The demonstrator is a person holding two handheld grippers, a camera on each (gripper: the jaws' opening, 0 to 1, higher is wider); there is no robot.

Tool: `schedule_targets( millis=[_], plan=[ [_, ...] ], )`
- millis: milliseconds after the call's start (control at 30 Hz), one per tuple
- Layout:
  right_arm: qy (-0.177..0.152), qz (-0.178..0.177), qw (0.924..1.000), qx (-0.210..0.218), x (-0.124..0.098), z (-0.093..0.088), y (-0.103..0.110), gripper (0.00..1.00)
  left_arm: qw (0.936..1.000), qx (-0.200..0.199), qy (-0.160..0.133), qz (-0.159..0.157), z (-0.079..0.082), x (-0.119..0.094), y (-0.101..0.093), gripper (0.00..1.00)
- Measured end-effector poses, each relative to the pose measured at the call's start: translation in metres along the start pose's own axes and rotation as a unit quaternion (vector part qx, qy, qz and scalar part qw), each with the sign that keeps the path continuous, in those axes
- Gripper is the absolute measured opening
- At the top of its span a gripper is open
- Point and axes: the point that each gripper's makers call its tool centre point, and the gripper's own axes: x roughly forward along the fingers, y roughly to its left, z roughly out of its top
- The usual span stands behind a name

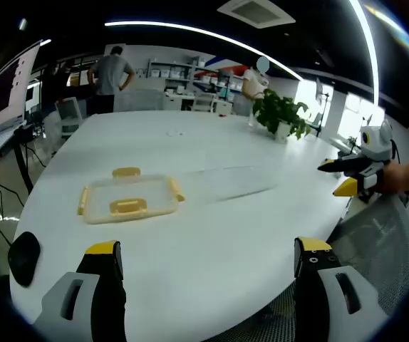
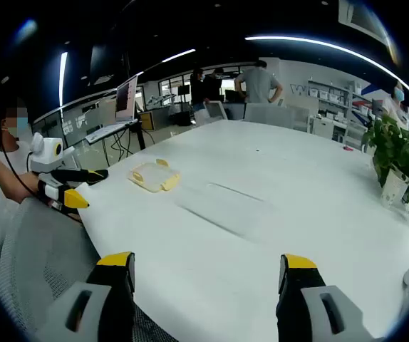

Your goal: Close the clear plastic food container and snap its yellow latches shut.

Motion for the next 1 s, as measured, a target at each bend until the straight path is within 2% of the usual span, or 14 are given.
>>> schedule_targets(
  millis=[1000],
  plan=[
    [0.001, 0.003, 1.0000, 0.003, 0.0010, -0.0014, -0.0003, 0.80, 1.0000, 0.003, -0.002, 0.001, 0.0005, 0.0002, 0.0006, 0.99]
  ],
)
